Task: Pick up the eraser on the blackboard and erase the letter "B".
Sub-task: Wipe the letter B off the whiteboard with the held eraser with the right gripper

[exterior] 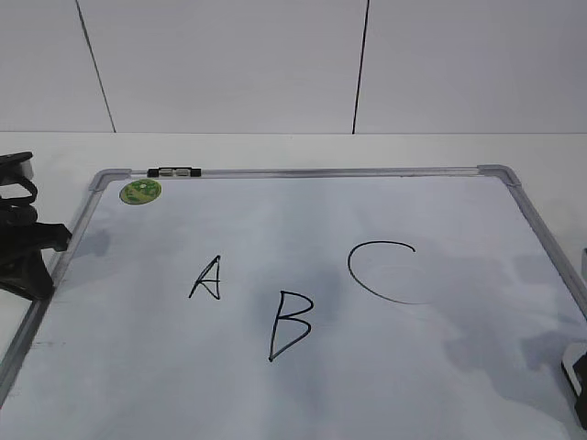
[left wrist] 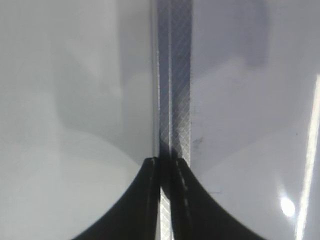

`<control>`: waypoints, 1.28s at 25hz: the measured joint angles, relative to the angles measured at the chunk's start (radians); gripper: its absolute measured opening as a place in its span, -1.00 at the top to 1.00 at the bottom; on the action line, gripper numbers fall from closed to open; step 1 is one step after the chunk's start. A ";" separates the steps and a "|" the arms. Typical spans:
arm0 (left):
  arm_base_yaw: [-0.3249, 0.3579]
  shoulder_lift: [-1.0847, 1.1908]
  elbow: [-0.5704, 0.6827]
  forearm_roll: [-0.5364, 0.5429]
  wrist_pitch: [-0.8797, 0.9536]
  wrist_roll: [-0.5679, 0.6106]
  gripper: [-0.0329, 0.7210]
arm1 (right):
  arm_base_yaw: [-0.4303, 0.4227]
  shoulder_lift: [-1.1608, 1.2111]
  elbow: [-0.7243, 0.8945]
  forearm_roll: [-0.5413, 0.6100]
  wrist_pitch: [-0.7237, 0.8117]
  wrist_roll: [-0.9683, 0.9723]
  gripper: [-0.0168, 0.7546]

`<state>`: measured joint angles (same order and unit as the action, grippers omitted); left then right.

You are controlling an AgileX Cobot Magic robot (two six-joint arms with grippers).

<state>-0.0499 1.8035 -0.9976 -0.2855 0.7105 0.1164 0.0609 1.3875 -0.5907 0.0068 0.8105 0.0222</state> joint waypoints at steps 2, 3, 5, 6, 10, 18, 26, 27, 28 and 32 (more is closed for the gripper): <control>0.000 0.000 0.000 0.000 0.000 0.000 0.83 | 0.000 0.000 0.000 0.000 0.000 0.000 -0.43; 0.000 0.000 0.000 0.000 0.000 0.000 0.83 | 0.000 0.000 0.000 0.000 0.000 0.000 -0.42; 0.000 0.000 0.000 0.000 0.000 0.000 0.83 | 0.000 0.000 0.000 0.000 0.002 0.000 -0.42; 0.000 0.000 0.000 0.000 0.000 0.000 0.83 | 0.000 0.000 0.000 0.000 0.007 0.000 -0.42; 0.000 0.000 0.000 0.000 0.002 0.000 0.83 | 0.000 0.002 -0.013 0.004 0.052 0.000 -0.42; 0.000 0.000 0.000 -0.001 0.002 0.000 0.83 | 0.000 -0.054 -0.075 0.001 0.105 0.000 -0.42; 0.000 0.000 0.000 -0.001 0.004 0.000 0.83 | 0.000 -0.054 -0.083 0.001 0.105 0.002 -0.42; 0.000 0.000 0.000 -0.001 0.004 0.000 0.83 | 0.000 -0.054 -0.083 0.007 0.105 0.002 -0.42; 0.000 0.000 0.000 -0.001 0.004 0.000 0.83 | 0.000 -0.054 -0.083 0.017 0.105 0.002 -0.42; 0.000 0.000 0.000 -0.001 0.004 0.000 0.83 | 0.000 -0.054 -0.105 0.062 0.107 -0.022 -0.42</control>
<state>-0.0499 1.8035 -0.9976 -0.2862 0.7145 0.1164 0.0609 1.3332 -0.6957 0.0689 0.9171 0.0000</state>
